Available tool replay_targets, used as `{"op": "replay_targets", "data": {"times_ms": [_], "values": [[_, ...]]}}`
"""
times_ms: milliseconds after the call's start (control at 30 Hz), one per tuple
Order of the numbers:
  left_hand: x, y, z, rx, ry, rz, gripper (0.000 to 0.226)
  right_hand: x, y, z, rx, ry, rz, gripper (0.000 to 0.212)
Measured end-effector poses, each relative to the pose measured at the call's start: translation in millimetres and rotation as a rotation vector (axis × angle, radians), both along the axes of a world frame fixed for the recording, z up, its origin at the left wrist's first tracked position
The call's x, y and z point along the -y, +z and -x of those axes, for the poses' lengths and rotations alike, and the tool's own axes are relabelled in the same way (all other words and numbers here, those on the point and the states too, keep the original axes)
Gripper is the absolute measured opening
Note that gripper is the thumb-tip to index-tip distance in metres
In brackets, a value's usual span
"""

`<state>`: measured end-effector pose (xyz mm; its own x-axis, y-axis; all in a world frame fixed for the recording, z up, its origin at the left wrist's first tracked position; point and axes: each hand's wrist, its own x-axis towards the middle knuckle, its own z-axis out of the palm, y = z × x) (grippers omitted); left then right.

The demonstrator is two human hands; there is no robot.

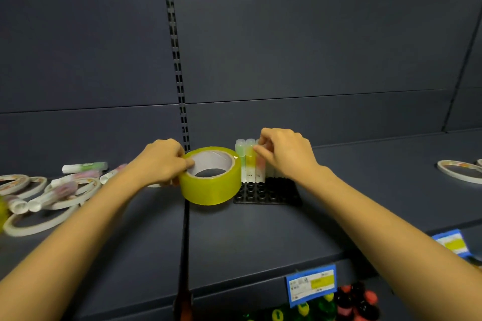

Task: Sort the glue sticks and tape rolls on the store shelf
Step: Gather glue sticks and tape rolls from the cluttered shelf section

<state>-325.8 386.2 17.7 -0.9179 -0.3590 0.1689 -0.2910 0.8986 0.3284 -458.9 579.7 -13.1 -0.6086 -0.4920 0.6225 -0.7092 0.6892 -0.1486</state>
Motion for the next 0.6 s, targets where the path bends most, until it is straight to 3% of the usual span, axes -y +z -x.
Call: {"op": "replay_targets", "data": {"times_ms": [267,433,600], "values": [[-23.5,1.5,0.3,-0.036,0.034,-0.033,0.032,-12.4,17.1,9.3,0.008,0.088,-0.117,0.040],[-45.6,4.2,3.9,-0.055,0.005,-0.049,0.033,-46.4,15.6,2.5,0.078,0.132,-0.132,0.036],[-75.5,0.4,25.2,-0.058,-0.088,-0.051,0.031,-102.3,11.4,4.5,0.114,0.029,-0.106,0.023]]}}
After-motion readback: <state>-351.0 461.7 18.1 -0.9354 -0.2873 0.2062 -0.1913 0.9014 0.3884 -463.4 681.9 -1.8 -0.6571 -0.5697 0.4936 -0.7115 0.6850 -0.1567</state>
